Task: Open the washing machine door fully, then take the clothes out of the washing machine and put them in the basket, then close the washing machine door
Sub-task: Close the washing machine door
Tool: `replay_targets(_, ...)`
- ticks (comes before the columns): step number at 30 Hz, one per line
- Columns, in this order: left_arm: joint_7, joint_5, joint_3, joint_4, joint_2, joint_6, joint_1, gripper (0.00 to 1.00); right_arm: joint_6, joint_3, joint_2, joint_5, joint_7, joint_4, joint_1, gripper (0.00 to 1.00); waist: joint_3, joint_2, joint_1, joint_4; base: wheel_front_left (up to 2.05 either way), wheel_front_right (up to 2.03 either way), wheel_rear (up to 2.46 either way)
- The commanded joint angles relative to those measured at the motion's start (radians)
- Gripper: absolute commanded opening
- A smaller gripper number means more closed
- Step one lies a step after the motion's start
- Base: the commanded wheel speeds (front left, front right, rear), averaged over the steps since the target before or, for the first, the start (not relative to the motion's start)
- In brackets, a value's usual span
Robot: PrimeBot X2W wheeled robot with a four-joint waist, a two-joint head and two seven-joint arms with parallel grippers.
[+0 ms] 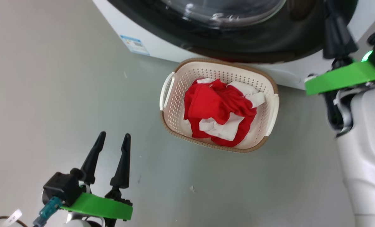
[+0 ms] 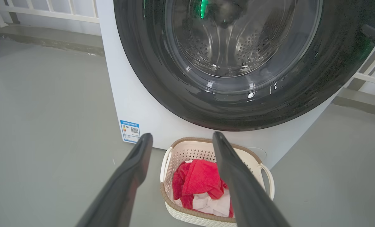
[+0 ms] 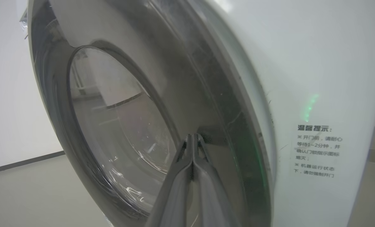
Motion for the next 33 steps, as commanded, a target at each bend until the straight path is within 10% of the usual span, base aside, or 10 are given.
replay_targets(1, -0.008, -0.007, 0.027, -0.027, 0.014, -0.006, -0.02, 1.0, 0.005, 0.0, 0.011, -0.012, -0.006, -0.022, -0.038, 0.0, 0.023, 0.0, 0.0, 0.018, 0.0, 0.0, 0.0)
replay_targets(26, -0.008, -0.015, 0.047, -0.006, 0.012, -0.006, -0.028, 1.0, 0.005, -0.007, 0.024, -0.009, -0.006, -0.013, -0.052, 0.0, 0.005, 0.0, 0.0, 0.007, 0.0, 0.0, 0.0)
replay_targets(30, -0.008, 0.004, 0.059, 0.003, 0.014, -0.006, -0.01, 1.0, 0.005, 0.027, 0.021, 0.005, -0.006, -0.028, 0.038, 0.51, -0.038, 0.0, 0.0, -0.015, 0.0, 0.0, 0.0)
replay_targets(32, -0.008, 0.012, 0.065, 0.006, 0.02, -0.006, 0.002, 1.0, 0.005, 0.036, 0.02, 0.013, -0.006, -0.038, 0.086, 1.0, -0.061, 0.0, 0.0, -0.028, 0.0, 0.0, 0.0)
replay_targets(33, -0.008, 0.015, 0.068, 0.007, 0.024, -0.006, 0.009, 1.0, 0.005, 0.039, 0.02, 0.016, -0.006, -0.043, 0.111, 1.0, -0.073, 0.0, 0.0, -0.036, 0.0, 0.0, 0.0)
